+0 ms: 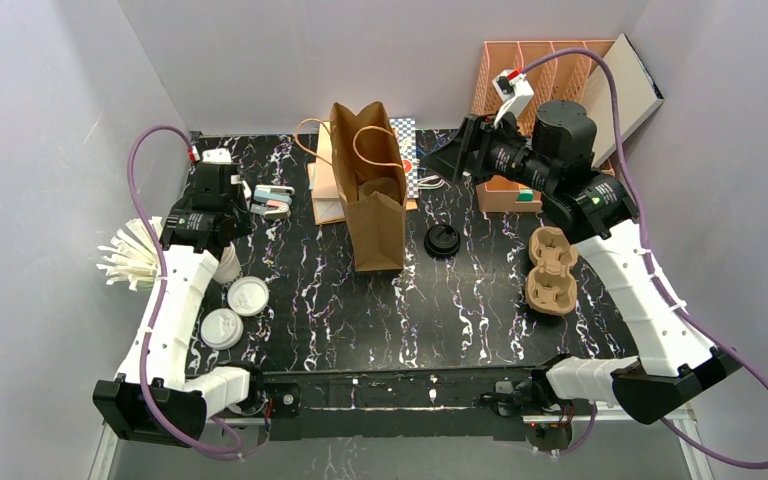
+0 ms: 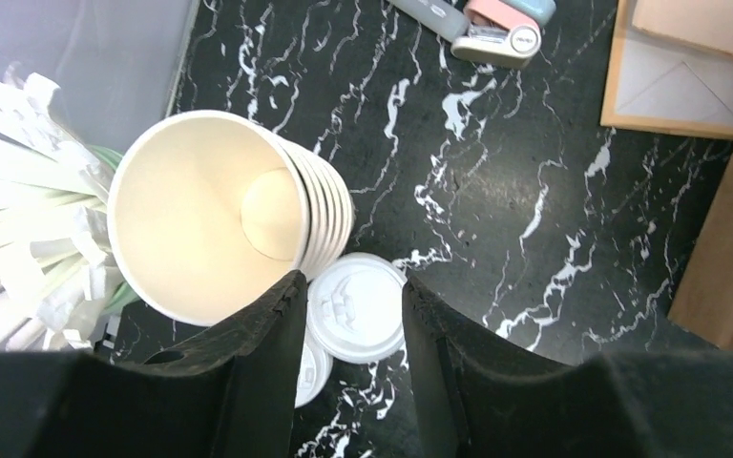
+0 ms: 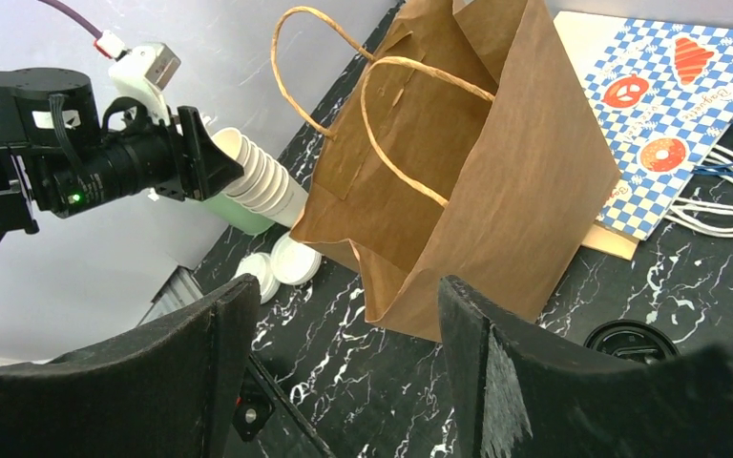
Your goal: Pack the takeout coffee
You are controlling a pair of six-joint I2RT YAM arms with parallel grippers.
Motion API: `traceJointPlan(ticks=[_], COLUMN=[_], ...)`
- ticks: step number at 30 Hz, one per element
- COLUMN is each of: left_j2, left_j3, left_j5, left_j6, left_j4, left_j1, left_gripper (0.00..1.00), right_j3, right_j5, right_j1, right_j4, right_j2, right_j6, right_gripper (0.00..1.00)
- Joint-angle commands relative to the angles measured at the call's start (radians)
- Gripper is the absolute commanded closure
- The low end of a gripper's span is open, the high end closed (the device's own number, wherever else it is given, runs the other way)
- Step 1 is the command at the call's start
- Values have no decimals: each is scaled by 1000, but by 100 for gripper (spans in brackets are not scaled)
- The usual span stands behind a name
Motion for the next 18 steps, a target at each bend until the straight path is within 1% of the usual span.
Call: traceJointPlan(ticks=[1,3,6,13,16,18], left_j2=[-26,-18,-3,63,82,91], left_j3=[-12,-5,-5,-9,-14,-21], left_j5=[-96,-133,-177,-174,-195,-207], left_j6=[17,18,10,0,-8,-13], left_j4=[59,59,73,98,111,120], left_j1=[1,1,1,1,2,2], left_gripper=[59,58,61,65,66,69], right_j3=[29,26,25,44,42,42], right_j5=[-10,-16,-24,-29,-35,-38], right_j1=[3,2,3,2,3,3], right_j4=[-13,-11,-9,-23,-20,-17], right_j2=[-6,-4,2,12,9,11], right_j6=[-32,-33,-33,-42,-41,-39], right_gripper=[24,24,24,25,26,26])
